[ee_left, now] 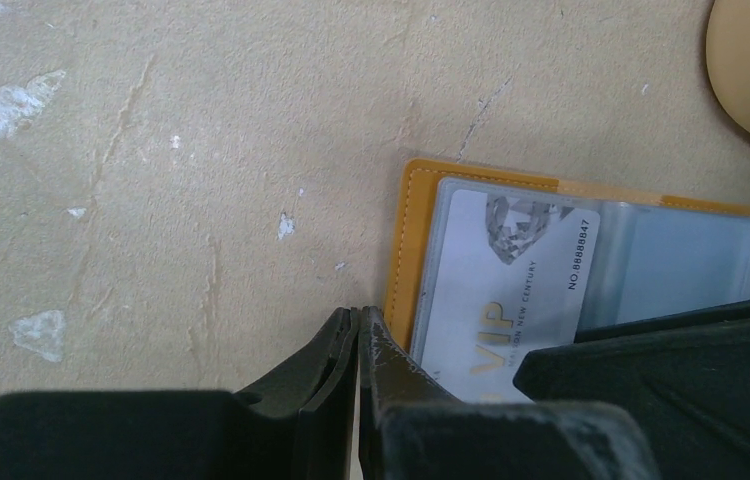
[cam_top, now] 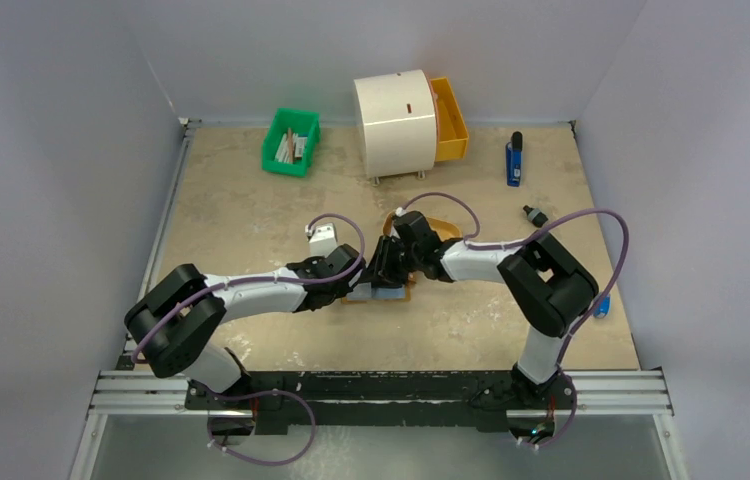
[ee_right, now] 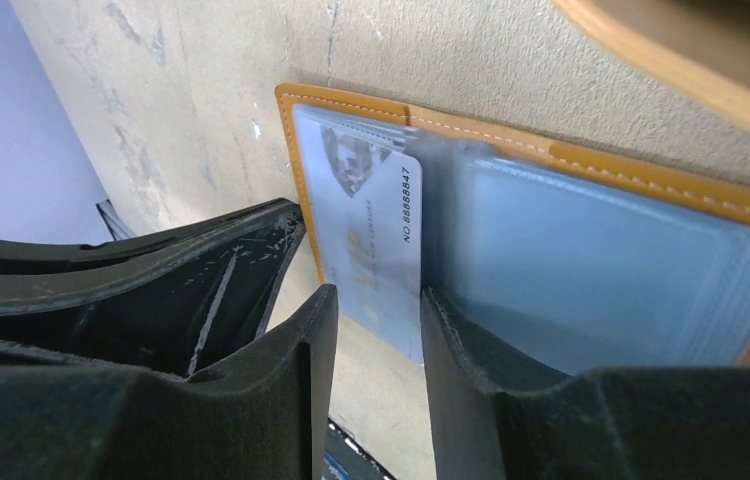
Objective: Put the credit cards into the card holder
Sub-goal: Insert the credit card into the card holder.
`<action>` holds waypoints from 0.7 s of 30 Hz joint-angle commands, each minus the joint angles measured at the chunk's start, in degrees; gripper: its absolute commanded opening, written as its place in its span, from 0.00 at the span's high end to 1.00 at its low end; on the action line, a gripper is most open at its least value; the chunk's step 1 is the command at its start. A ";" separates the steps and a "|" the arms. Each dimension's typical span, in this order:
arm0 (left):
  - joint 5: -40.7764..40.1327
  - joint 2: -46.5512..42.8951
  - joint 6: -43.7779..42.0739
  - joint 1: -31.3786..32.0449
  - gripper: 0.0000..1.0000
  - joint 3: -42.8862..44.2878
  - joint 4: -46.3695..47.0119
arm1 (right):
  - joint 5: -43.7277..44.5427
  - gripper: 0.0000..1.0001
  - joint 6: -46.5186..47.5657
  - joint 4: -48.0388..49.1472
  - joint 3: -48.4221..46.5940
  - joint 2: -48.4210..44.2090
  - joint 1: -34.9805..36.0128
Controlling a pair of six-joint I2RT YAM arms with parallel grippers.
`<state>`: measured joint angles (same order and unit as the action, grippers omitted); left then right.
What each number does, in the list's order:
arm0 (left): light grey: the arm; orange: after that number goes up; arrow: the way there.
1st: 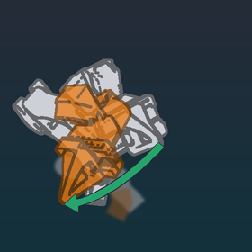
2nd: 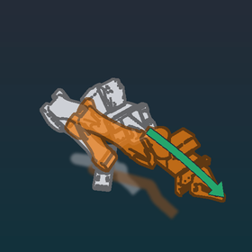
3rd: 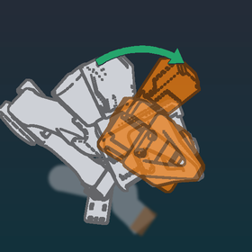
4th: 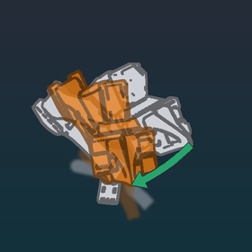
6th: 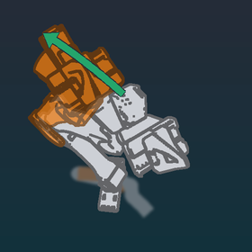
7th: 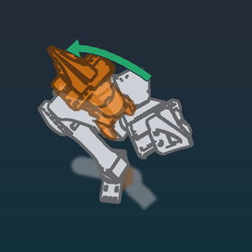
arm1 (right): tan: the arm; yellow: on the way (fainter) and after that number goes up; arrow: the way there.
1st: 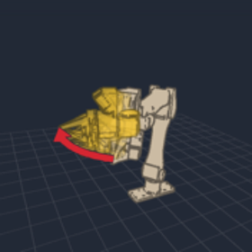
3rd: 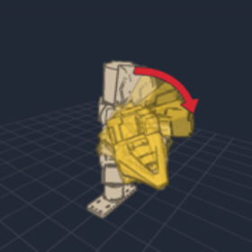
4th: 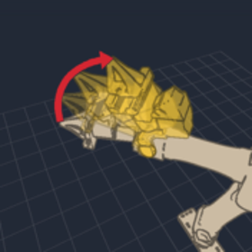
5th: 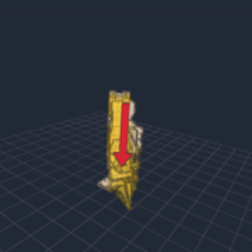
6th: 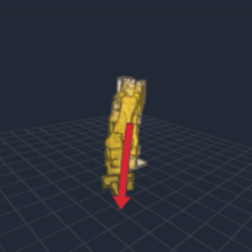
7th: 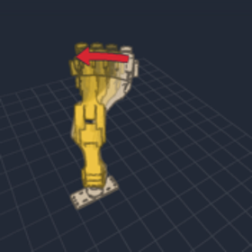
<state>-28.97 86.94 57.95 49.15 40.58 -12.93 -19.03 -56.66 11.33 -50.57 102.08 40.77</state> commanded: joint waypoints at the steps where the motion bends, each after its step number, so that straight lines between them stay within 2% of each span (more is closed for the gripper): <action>1: 2.69 -0.94 0.58 0.10 0.96 -0.91 -0.09 | -2.33 0.62 1.49 -0.90 -2.97 1.01 0.57; 8: 1.89 -1.25 0.41 0.09 0.96 -0.55 -1.03 | -1.69 0.60 3.66 -4.29 -4.21 0.47 0.73; 11: 0.03 -2.71 0.23 0.07 0.96 -0.40 -2.56 | -0.23 0.54 4.75 -9.08 -4.44 -2.14 0.78; 14: -2.11 -5.12 -0.23 -0.01 0.93 -0.25 -4.49 | 2.80 0.44 5.94 -14.65 -5.30 -5.44 0.63; 17: -3.72 -7.97 -0.73 -0.18 0.85 -0.30 -6.06 | 6.15 0.38 7.91 -20.31 -6.66 -10.08 0.62; 21: -5.22 -12.86 -1.32 -0.52 0.65 0.22 -8.36 | 12.85 0.35 11.96 -29.06 -10.13 -16.59 0.46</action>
<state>-30.63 79.15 57.39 49.12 40.38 -18.81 -14.26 -49.82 -7.75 -55.35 92.53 41.21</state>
